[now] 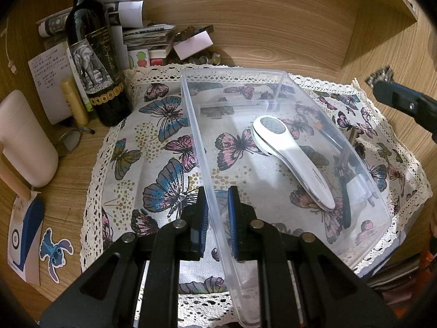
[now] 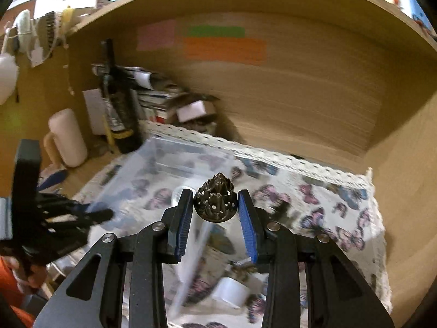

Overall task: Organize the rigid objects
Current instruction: 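Carry the black object into the box and open the right tool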

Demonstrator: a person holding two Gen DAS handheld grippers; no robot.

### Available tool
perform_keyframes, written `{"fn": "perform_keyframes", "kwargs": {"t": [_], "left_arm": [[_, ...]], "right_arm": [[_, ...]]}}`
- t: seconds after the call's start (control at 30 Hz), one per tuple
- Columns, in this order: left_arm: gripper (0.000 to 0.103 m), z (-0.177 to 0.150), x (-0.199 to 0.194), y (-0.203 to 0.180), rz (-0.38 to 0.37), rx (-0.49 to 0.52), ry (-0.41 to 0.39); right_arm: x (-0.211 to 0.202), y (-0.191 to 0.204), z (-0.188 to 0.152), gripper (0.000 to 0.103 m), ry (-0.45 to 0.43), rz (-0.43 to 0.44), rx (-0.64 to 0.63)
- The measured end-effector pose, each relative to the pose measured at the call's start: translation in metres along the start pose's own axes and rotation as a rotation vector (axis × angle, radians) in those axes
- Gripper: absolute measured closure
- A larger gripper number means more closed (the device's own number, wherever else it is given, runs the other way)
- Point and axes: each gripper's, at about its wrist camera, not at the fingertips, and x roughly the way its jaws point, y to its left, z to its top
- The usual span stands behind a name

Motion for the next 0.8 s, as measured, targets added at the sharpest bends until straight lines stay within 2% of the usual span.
{"fn": "perform_keyframes", "kwargs": {"t": [0.13, 0.33, 0.67, 0.8], "left_arm": [[0.089, 0.0, 0.0, -0.001, 0.001, 0.001, 0.0], [0.089, 0.0, 0.0, 0.0, 0.001, 0.0, 0.0], [0.089, 0.003, -0.001, 0.0, -0.001, 0.0, -0.001], [0.089, 0.002, -0.001, 0.0, 0.001, 0.0, -0.001]], "right_arm": [[0.008, 0.016, 0.006, 0.072, 0.016, 0.067, -0.027], [0.038, 0.038, 0.002, 0.072, 0.104, 0.128, -0.073], [0.079, 0.048, -0.015, 0.072, 0.258, 0.17, -0.085], [0.084, 0.051, -0.019, 0.072, 0.289, 0.174, -0.089]]}}
